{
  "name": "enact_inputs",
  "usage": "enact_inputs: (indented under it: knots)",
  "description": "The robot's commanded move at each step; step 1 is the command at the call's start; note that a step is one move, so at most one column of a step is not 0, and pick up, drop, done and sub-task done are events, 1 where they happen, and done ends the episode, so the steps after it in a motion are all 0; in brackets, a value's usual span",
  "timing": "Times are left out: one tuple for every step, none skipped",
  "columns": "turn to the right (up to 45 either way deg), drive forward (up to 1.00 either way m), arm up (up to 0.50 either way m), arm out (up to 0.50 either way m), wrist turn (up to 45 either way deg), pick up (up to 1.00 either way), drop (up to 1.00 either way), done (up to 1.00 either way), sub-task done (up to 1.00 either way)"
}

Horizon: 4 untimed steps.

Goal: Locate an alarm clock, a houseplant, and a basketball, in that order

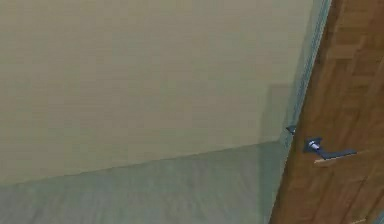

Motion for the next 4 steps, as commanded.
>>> enact_inputs:
  knots:
    - [0.0,0.80,0.00,0.00,0.0,0.00,0.00,0.00,0.00]
    - [6.0,0.00,0.00,0.00,0.0,0.00,0.00,0.00,0.00]
    - [0.0,0.30,0.00,0.00,0.0,0.00,0.00,0.00,0.00]
    - [45.0,0.00,0.00,0.00,0.0,0.00,0.00,0.00,0.00]
